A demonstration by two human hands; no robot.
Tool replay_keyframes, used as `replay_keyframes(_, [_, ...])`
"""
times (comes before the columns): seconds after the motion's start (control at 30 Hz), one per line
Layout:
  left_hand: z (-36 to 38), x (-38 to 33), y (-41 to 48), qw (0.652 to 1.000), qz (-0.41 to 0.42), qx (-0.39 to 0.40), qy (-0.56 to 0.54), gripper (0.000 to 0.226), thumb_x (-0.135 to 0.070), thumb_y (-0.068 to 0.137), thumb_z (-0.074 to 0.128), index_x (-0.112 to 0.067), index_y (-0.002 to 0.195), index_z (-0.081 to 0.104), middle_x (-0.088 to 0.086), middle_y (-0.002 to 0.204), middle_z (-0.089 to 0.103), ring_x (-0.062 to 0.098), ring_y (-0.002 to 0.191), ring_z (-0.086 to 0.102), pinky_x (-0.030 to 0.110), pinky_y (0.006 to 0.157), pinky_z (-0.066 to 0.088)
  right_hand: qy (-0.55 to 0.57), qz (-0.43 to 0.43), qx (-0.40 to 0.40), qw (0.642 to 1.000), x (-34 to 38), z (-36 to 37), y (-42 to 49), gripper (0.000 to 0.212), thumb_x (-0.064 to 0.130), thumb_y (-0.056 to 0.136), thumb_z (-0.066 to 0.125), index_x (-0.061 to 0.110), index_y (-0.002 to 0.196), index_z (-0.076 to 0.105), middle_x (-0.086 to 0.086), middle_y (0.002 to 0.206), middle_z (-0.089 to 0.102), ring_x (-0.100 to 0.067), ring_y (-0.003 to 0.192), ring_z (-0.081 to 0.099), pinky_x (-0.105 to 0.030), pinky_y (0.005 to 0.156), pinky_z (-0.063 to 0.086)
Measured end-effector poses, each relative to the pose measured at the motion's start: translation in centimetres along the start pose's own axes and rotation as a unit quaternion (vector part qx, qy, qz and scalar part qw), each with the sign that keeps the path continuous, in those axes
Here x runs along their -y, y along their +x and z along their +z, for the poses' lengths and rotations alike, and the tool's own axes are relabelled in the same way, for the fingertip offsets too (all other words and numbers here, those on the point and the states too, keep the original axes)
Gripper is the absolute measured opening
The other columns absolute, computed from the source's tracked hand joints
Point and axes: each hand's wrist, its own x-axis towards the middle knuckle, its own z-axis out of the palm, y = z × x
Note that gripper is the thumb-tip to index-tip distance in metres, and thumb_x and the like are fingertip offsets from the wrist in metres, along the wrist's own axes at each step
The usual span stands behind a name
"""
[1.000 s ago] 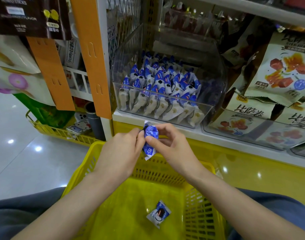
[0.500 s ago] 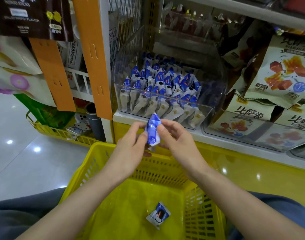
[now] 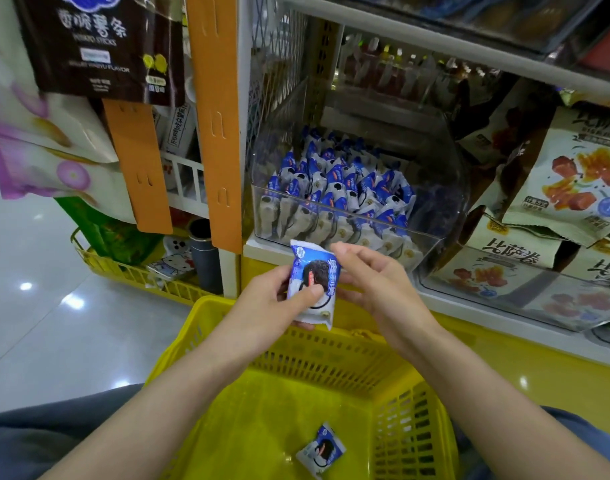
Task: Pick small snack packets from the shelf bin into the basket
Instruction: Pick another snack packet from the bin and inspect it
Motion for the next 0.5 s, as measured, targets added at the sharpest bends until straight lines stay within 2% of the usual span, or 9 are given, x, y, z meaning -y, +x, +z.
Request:
replay_keyframes(0.07, [-0.6, -0.4, 0.1, 0.999, 0.017, 0.007, 0.028, 0.017, -0.01, 0.087, 0.061, -0.024, 0.095, 0.064, -0.007, 0.08, 0.072, 0.005, 0.071, 0.067, 0.022, 0.057, 0.055, -0.036, -0.018, -0.013, 0.999, 0.3, 0.2, 0.1, 0.022, 0.029, 0.088, 0.059, 0.011, 0.096, 0.068, -0.005, 0.087, 0.073, -0.006, 0.073, 0.067, -0.016, 0.062, 0.054])
replay_keyframes(0.13, [-1.6, -0.8, 0.4, 0.997, 0.037, 0.007, 0.06, 0.019, -0.009, 0.085, 0.063, -0.025, 0.095, 0.063, -0.007, 0.083, 0.07, 0.0, 0.07, 0.065, 0.019, 0.057, 0.053, -0.067, -0.068, -0.041, 0.995, 0.6, 0.5, 0.1, 0.01, 0.021, 0.087, 0.061, 0.013, 0.088, 0.068, -0.007, 0.081, 0.071, -0.004, 0.065, 0.063, -0.015, 0.057, 0.051])
replay_keyframes(0.2, [-2.5, -1.3, 0.6, 0.995, 0.05, -0.001, 0.09, 0.02, -0.011, 0.083, 0.066, -0.026, 0.096, 0.062, -0.007, 0.09, 0.07, -0.002, 0.075, 0.064, 0.018, 0.063, 0.052, -0.094, -0.124, -0.063, 0.986, 1.0, 0.9, 0.3, 0.004, 0.015, 0.085, 0.064, 0.016, 0.081, 0.065, -0.002, 0.074, 0.07, -0.004, 0.061, 0.061, -0.015, 0.055, 0.05])
replay_keyframes(0.3, [-3.6, -1.7, 1.0, 0.991, 0.067, -0.027, 0.112, 0.021, -0.017, 0.082, 0.068, -0.027, 0.098, 0.06, -0.007, 0.1, 0.069, 0.005, 0.09, 0.065, 0.023, 0.081, 0.052, -0.119, -0.189, -0.07, 0.972, 1.8, 1.7, 0.8, 0.01, 0.012, 0.082, 0.067, 0.019, 0.076, 0.062, 0.003, 0.07, 0.069, -0.007, 0.064, 0.063, -0.022, 0.058, 0.053])
replay_keyframes(0.4, [-4.1, -2.1, 1.2, 0.988, 0.105, -0.06, 0.098, 0.019, -0.016, 0.083, 0.067, -0.027, 0.097, 0.06, -0.008, 0.098, 0.069, 0.004, 0.091, 0.065, 0.02, 0.08, 0.052, -0.186, -0.254, -0.041, 0.948, 3.5, 2.3, 2.3, 0.011, 0.016, 0.086, 0.064, 0.025, 0.081, 0.061, 0.005, 0.077, 0.068, -0.008, 0.07, 0.063, -0.025, 0.064, 0.053])
replay_keyframes(0.5, [-4.9, -2.7, 1.7, 0.985, 0.12, -0.11, 0.065, 0.015, -0.016, 0.084, 0.064, -0.025, 0.095, 0.059, -0.008, 0.096, 0.069, 0.003, 0.088, 0.065, 0.018, 0.077, 0.051, -0.264, -0.319, -0.066, 0.908, 5.6, 2.0, 6.0, 0.01, 0.02, 0.09, 0.058, 0.029, 0.089, 0.059, 0.012, 0.082, 0.064, -0.003, 0.077, 0.061, -0.015, 0.07, 0.049])
